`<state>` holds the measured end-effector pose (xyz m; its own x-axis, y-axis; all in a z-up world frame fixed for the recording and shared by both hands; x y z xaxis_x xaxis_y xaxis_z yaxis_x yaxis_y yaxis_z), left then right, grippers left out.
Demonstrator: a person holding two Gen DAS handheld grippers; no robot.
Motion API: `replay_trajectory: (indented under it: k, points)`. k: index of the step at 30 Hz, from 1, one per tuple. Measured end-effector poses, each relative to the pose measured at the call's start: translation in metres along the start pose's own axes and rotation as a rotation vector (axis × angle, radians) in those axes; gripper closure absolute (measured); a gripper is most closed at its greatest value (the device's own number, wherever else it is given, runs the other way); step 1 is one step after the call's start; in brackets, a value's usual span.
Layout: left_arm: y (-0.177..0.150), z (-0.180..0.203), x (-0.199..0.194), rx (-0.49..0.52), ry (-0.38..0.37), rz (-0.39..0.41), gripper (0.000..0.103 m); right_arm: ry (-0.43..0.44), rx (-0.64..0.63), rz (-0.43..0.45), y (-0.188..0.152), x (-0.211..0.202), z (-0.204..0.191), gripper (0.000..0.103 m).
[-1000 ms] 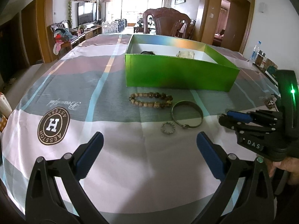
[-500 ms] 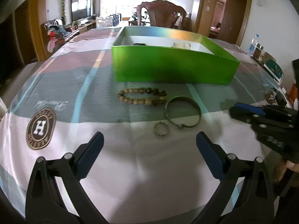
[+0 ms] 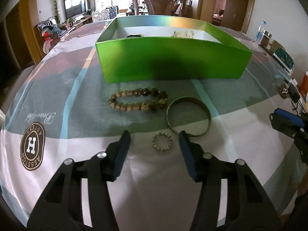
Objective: Organize jewelry
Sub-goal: 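Grasp the small silver ring with the left tool while the right tool grasps the black hair tie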
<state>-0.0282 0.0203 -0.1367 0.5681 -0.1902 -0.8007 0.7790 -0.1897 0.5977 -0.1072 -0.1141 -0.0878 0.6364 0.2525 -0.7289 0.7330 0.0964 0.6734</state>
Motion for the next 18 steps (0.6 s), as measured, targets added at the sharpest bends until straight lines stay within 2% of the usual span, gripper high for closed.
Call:
replay_trajectory:
  k: [3,4,6,13,18]
  points:
    - [0.001,0.001,0.0,0.007,0.007,0.002,0.064,0.002,0.005,0.005,0.0,-0.002,0.001,0.084]
    - [0.001,0.0,0.0,0.007,0.008,0.004,0.072,0.003,0.007,0.005,0.0,-0.002,0.002,0.084]
    - [0.001,-0.001,-0.001,0.014,0.014,0.005,0.081,0.003,0.01,0.007,-0.002,-0.003,0.004,0.084]
    - [0.0,-0.009,-0.007,-0.035,-0.02,0.025,0.082,0.006,0.012,0.018,-0.001,-0.006,0.005,0.084]
    - [0.002,-0.005,-0.045,-0.046,-0.02,0.119,0.082,0.007,0.015,0.049,0.002,-0.018,0.003,0.084]
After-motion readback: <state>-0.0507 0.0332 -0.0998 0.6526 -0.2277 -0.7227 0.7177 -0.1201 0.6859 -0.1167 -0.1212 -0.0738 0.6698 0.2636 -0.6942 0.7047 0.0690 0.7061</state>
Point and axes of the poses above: each gripper's, at about its wrist camera, not at the fingertips, and x roughly the way its jaws point, z to its right, y to its top, the point moved 7 cm from there along x, roughly the way its jaws point, and after that the axes turned 2 degrees about -z, right-handed, at the moved point
